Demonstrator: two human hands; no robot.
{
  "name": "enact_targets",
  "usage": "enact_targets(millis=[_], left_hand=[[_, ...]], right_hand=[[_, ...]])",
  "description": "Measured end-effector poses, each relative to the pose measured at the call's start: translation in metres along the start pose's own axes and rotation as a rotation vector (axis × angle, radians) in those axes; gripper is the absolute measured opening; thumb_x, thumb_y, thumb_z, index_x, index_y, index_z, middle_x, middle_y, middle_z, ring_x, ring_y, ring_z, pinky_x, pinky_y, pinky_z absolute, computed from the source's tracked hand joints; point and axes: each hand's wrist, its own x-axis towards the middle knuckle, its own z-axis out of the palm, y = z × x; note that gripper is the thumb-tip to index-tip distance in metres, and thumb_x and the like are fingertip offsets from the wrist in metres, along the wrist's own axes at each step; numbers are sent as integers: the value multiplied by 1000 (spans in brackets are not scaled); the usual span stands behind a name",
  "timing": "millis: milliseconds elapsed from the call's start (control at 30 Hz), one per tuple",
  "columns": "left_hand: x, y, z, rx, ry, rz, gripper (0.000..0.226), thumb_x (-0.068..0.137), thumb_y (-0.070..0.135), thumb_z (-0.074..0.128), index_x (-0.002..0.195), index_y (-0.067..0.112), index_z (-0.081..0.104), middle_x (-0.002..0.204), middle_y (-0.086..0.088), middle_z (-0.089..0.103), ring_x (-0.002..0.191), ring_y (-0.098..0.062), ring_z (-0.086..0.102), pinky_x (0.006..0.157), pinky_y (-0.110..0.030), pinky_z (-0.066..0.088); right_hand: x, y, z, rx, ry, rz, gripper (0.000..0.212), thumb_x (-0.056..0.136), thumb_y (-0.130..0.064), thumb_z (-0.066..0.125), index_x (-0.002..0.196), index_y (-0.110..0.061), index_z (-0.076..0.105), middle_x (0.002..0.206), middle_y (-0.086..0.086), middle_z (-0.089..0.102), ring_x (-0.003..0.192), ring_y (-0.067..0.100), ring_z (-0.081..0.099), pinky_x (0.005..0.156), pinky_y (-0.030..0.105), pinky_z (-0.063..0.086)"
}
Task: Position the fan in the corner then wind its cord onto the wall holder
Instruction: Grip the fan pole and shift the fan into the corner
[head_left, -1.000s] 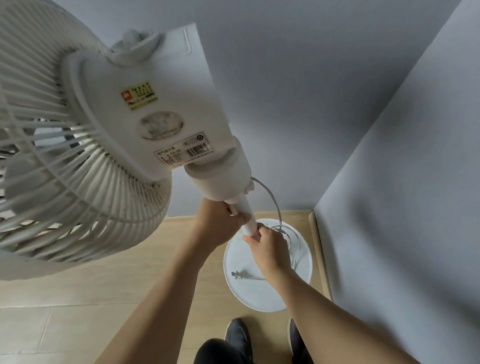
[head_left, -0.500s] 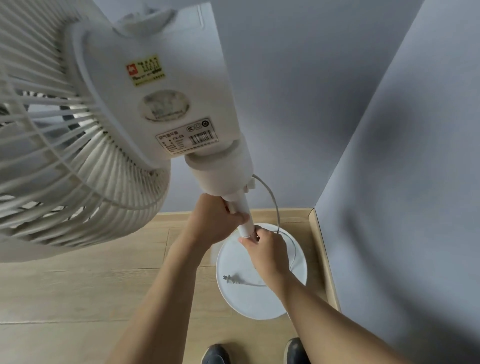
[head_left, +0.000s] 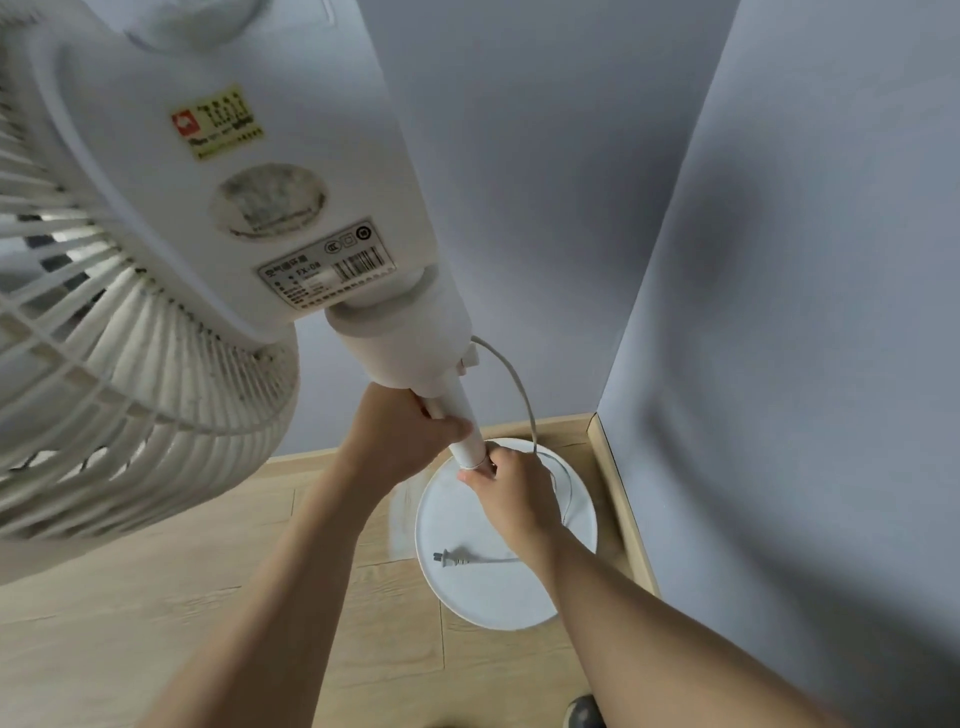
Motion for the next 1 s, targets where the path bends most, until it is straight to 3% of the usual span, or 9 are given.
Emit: enact_targets(millis=[133,267,367,533,667,767,900,967,1000], left_hand=[[5,4,10,-28,-15,15,35,70,8,77,71,34,52,55,9,45,49,-8,40,45,-12,32],[10,11,20,-79,-19,15,21,64,6,73,73,7,55,54,9,41,51,-9,35,46,-19,32],[11,17,27,-106,-38,12,20,62,8,73,70,13,55,48,13,40,48,-7,34,44,-17,32],[16,25,38,-110,-44,18,28,61,11,74,83,2,60,60,2,46,55,-14,40,50,-28,38],[19,32,47,-95,-50,-7,26,61,10,74,79,0,58,60,-2,47,55,-15,41,51,-31,38],[21,33,51,-90,-65,-12,28,62,13,73,85,4,61,63,-3,50,57,-16,44,52,-32,39],[23,32,52,-80,-70,-11,31,61,18,72,88,6,62,65,-4,52,59,-17,45,55,-32,42],[24,31,51,-59,-68,-8,33,61,21,71,88,5,61,65,-3,51,60,-17,46,56,-33,42],[24,31,50,-50,-67,-10,29,63,21,71,85,5,60,62,0,50,59,-17,45,55,-32,41]], right_hand=[[3,9,-5,-9,17,7,22,83,-36,67,91,-16,69,67,-13,55,65,14,50,52,19,30],[4,17,-9,-14,19,-2,24,84,-36,68,93,-14,69,68,-7,61,66,13,49,49,10,24],[5,24,-17,-23,29,-7,25,84,-36,69,95,-14,69,79,0,69,67,14,50,50,11,26],[6,32,-31,-26,36,5,24,85,-34,67,98,-14,68,75,-5,63,68,13,52,50,11,27],[7,38,-36,-24,40,31,24,85,-35,67,98,-16,68,65,-15,51,69,13,52,50,13,27],[8,42,-37,-18,31,49,26,84,-38,67,101,-19,69,73,-13,59,72,12,55,51,13,30],[11,41,-46,2,-56,67,27,83,-38,67,106,-23,67,86,-6,68,79,14,57,63,23,41],[12,47,-50,-28,-142,97,14,84,-36,65,87,-23,62,79,-6,63,74,15,54,60,24,38],[10,51,-53,-61,-206,132,18,83,-32,63,73,-24,52,70,-7,54,66,14,49,55,23,33]])
